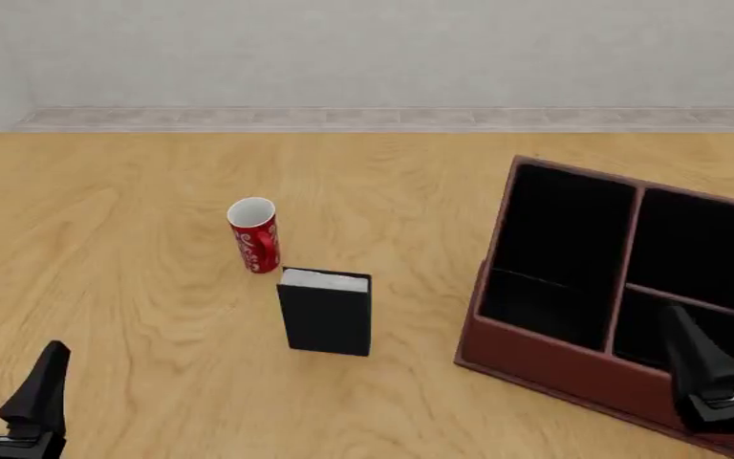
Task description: Pick up the book and place it in the left compartment of the caddy.
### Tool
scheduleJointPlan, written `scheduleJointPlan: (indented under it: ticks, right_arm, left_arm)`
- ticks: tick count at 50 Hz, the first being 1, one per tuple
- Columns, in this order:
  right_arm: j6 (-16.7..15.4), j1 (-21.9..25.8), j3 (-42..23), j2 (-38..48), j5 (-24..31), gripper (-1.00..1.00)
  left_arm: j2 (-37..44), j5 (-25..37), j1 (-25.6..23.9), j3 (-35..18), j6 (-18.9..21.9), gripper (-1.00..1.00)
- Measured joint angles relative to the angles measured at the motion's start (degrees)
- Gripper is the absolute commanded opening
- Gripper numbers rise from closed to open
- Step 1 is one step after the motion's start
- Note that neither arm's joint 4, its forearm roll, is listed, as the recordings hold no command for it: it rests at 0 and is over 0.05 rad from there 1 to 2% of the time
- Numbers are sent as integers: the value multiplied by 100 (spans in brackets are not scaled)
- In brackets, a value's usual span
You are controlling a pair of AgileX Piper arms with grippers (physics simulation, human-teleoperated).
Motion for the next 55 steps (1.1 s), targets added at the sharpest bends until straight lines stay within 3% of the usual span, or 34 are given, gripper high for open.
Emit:
scheduleJointPlan:
  ticks: [9,35,55]
  right_arm:
    - [-325,536,-918,671,431,100]
    - [-1806,2413,-3178,2498,1737,100]
    - [-2812,3557,-4134,3726,2355,100]
  left_arm:
    - [1,2,1,-3,-2,100]
    - [-11,29,4,-18,-5,100]
    - [-20,31,5,-13,-2,100]
